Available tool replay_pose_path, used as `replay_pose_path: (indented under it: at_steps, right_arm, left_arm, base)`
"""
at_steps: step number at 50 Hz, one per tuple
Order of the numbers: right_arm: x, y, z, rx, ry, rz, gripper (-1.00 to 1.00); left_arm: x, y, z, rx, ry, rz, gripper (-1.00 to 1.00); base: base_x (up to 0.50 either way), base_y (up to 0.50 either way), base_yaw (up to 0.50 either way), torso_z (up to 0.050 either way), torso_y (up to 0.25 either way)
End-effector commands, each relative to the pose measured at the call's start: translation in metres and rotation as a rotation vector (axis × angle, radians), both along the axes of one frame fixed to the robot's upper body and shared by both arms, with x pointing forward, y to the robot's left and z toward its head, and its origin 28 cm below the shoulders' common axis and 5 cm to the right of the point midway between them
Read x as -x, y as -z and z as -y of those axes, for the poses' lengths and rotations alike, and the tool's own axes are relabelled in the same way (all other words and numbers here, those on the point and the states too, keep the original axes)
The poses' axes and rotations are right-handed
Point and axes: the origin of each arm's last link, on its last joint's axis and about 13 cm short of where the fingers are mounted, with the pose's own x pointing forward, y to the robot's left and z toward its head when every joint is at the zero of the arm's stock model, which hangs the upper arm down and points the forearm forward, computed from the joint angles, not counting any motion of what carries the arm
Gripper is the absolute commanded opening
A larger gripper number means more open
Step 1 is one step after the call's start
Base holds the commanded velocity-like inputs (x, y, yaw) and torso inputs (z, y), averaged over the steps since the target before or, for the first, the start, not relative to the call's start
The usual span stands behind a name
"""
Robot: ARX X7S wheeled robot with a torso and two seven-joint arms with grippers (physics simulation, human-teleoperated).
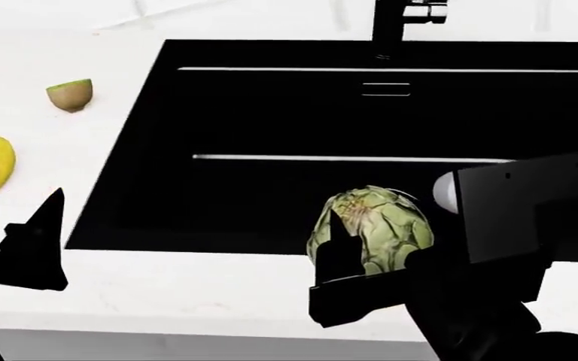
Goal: There is a mixed pile of frozen fruits and vegetables on the counter. Locate all the frozen vegetables and place the items in a bowl on the counter. Take all the frozen fruits and defrost them in a running sink.
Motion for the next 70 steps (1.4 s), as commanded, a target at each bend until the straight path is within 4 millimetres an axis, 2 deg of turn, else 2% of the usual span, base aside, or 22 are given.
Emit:
replay_pose_path:
  at_steps: [1, 36, 70]
  right_arm:
    - [0.000, 0.001, 0.001, -0.007, -0.008, 0.019, -1.00]
    - [0.005, 0.001, 0.003, -0.005, 0.002, 0.006, -1.00]
    - [0.008, 0.000, 0.011, -0.028, 0.056, 0.033, -1.00]
  left_arm:
    - [0.000, 0.003, -0.001, -0.004, -0.003, -0.006, 1.00]
    - [0.001, 0.002, 0.000, -0.001, 0.004, -0.005, 1.00]
    - [-0.001, 0.004, 0.002, 0.001, 0.003, -0.011, 1.00]
  base:
    - [0.00, -0.50, 0.00, 0.000, 0.000]
    - [0.00, -0.50, 0.00, 0.000, 0.001]
    - [-0.09, -0.50, 0.00, 0.000, 0.000]
